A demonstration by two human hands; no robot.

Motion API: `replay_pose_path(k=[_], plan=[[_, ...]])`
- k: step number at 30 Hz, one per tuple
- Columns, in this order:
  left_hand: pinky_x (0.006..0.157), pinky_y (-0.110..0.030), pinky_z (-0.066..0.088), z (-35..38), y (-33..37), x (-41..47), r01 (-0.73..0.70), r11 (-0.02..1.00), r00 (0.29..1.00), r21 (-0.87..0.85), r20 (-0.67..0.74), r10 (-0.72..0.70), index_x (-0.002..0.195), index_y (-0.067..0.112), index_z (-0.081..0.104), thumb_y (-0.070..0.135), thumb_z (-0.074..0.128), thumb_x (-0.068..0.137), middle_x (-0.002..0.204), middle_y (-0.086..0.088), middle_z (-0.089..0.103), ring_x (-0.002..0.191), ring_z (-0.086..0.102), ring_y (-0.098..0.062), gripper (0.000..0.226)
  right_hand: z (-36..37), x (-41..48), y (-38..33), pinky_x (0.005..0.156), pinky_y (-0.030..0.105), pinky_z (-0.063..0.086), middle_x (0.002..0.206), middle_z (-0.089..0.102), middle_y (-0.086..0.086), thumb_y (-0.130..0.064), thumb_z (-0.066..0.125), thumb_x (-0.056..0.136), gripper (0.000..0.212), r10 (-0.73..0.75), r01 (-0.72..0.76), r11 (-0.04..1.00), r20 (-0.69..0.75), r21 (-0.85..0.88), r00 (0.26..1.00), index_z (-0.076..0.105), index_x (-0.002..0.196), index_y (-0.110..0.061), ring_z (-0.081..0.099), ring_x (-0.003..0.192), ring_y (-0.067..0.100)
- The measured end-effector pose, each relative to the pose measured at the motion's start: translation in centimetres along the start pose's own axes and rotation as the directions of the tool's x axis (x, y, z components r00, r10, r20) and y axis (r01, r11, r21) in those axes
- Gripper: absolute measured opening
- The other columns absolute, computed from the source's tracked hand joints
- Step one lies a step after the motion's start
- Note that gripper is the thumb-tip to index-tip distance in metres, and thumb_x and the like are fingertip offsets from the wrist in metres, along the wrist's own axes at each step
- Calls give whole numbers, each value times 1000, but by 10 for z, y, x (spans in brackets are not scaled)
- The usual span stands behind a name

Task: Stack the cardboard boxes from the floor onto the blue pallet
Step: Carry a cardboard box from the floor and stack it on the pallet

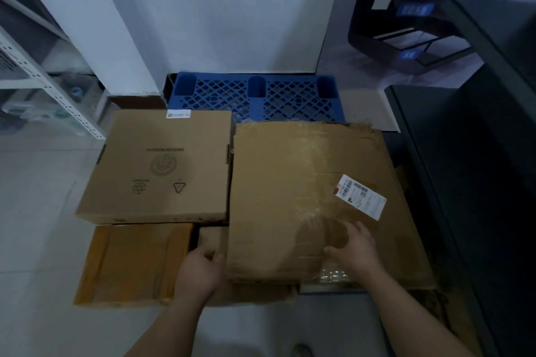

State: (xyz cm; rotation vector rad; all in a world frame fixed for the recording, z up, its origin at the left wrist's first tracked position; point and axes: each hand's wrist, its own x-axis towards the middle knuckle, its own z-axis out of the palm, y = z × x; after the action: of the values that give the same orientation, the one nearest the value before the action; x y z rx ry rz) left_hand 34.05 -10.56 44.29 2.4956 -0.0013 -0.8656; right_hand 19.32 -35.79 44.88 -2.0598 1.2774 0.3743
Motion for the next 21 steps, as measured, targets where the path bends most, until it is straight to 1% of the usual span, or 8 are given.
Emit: replay_pose_path(k=[2,4,6,9,11,14,18,21], plan=[[84,-27,45,-20,-16,0,-21,1000,1000,-18,-8,21,123,7,60,24,55,94,124,-11,63,113,59,-28,34,13,-18,-14,113,41,33,153,31,5,-34,74,79,73,-25,25,1000,-13,-2,1000,41,144,-24,30,140,25],[78,-26,43,-41,-32,-1,-30,999,1000,-44,1,30,118,7,63,24,57,94,118,-12,66,108,60,-28,31,27,-37,-30,99,32,43,143,44,5,-32,74,81,64,-13,14,998,-21,55,1000,47,139,-21,46,128,23],[76,-26,44,-61,-48,-2,-32,997,999,-67,-3,32,114,8,66,24,58,93,113,-11,68,103,61,-27,27,41,-59,-46,84,24,42,136,51,7,-27,72,85,58,19,-19,995,3,100,1000,49,137,-15,54,119,22],[75,-25,44,-91,-78,-6,-80,993,997,-89,1,81,112,7,66,21,59,93,110,-10,69,95,61,-23,25,70,-93,-69,76,24,44,126,62,10,-27,72,85,54,55,-52,987,-16,151,998,54,134,-10,62,106,23],[72,-24,40,-107,-97,-8,-92,991,996,-98,4,92,112,7,66,22,59,93,106,-9,69,88,58,-20,25,92,-115,-82,80,25,45,126,63,10,-25,73,83,53,68,-60,981,-41,183,997,57,131,-9,63,108,24],[73,-23,39,-120,-125,-13,-84,993,996,-88,25,86,112,9,66,23,59,92,109,-8,68,92,58,-20,26,124,-141,-90,90,28,43,129,61,12,-17,73,82,50,95,-81,961,-38,265,995,59,128,-4,58,117,26],[77,-23,39,-126,-153,-17,-86,992,994,-96,60,92,112,6,67,21,60,92,111,-10,68,89,55,-18,26,160,-162,-93,89,26,42,132,58,13,-13,71,84,48,129,-124,938,4,323,992,58,128,-2,56,119,27],[80,-22,39,-127,-174,-16,-91,991,994,-102,44,96,114,6,66,22,60,92,113,-9,67,97,59,-21,27,183,-172,-96,82,18,36,136,55,13,-14,70,86,51,114,-114,930,20,350,993,54,133,-2,54,121,25]])
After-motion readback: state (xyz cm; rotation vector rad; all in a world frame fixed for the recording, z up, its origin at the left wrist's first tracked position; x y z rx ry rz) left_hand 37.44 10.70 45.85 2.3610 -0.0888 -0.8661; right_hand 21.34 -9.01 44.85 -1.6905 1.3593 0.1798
